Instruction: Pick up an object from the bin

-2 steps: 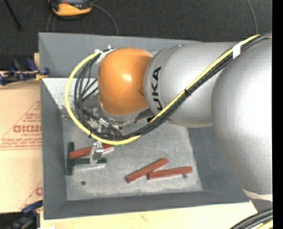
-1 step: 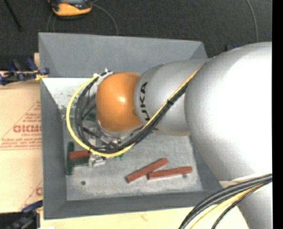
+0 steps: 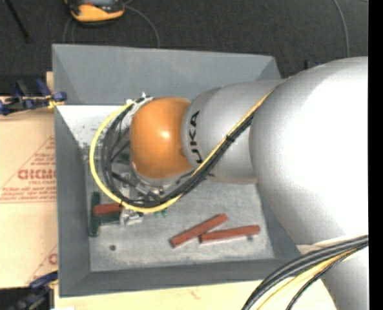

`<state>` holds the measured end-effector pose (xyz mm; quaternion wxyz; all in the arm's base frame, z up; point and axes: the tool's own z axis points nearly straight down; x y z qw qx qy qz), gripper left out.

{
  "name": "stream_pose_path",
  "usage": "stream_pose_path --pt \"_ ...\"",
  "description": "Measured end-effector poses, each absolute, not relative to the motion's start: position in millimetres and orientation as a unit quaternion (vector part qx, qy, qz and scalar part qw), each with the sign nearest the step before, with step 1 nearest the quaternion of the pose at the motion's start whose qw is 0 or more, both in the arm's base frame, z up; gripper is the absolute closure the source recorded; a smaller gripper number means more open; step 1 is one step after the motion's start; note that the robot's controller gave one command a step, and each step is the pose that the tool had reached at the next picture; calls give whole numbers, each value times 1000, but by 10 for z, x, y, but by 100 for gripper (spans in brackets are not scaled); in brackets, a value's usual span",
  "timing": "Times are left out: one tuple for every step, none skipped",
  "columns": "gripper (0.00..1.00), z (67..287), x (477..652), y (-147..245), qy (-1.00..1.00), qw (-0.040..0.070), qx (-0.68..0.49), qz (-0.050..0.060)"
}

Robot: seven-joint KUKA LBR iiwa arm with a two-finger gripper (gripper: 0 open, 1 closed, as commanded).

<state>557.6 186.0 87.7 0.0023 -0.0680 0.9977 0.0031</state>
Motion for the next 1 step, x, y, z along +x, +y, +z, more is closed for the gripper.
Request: stream_pose_path --pt "100 881 5575 1862 998 3 -68 3"
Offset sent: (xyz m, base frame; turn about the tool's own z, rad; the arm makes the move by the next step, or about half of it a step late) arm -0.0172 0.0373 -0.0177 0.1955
